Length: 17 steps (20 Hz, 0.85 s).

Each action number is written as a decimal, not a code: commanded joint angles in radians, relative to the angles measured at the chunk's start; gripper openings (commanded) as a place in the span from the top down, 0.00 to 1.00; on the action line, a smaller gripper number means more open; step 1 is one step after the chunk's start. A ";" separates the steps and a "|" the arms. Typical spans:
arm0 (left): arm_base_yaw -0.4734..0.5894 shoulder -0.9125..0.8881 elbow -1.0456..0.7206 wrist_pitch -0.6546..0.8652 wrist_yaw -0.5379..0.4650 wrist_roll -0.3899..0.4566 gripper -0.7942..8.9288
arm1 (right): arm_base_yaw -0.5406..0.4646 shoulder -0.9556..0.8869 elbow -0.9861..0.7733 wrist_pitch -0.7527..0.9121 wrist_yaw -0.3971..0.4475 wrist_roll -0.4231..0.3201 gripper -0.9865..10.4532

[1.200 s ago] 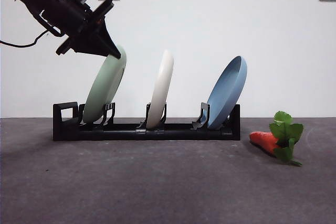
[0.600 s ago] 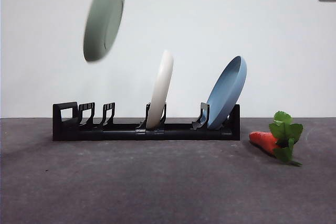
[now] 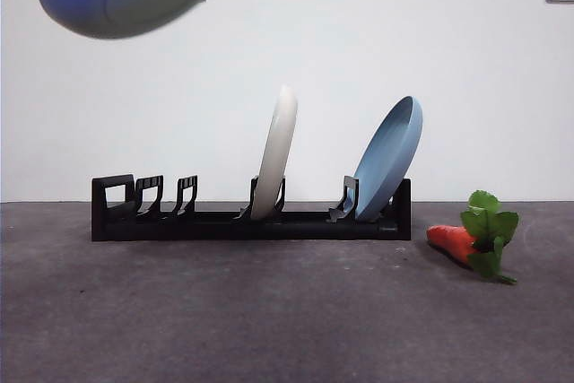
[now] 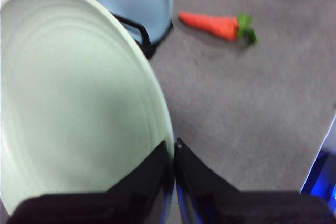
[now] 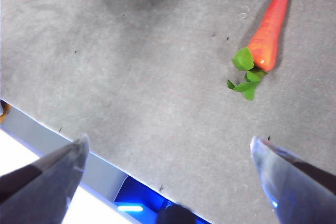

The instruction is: Take the green plate from the plate rack,put the plate on the table,take the carrot from the table,put the carrot in the plate

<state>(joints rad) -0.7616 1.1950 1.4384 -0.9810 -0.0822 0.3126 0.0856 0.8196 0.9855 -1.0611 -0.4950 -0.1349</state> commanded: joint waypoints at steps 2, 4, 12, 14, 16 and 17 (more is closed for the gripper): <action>-0.137 0.036 -0.092 0.033 -0.130 -0.002 0.92 | 0.002 0.000 0.002 0.006 -0.003 0.007 0.37; -0.180 0.058 -0.195 0.086 -0.163 -0.021 0.92 | 0.002 0.000 0.002 0.006 -0.003 0.007 0.37; -0.277 0.230 -0.504 0.451 -0.250 -0.012 0.92 | 0.002 0.000 0.002 0.006 -0.003 0.011 0.37; -0.288 0.319 -0.504 0.495 -0.251 0.009 0.92 | 0.002 0.000 0.002 0.006 -0.003 0.012 0.37; -0.298 0.391 -0.504 0.528 -0.252 0.014 0.92 | 0.002 0.000 0.002 0.006 -0.003 0.012 0.37; -0.299 0.417 -0.504 0.544 -0.250 0.014 0.92 | 0.002 0.000 0.002 0.006 -0.003 0.012 0.37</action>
<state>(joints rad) -1.0595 1.6093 0.9405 -0.4515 -0.3298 0.3145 0.0856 0.8196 0.9855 -1.0607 -0.4953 -0.1276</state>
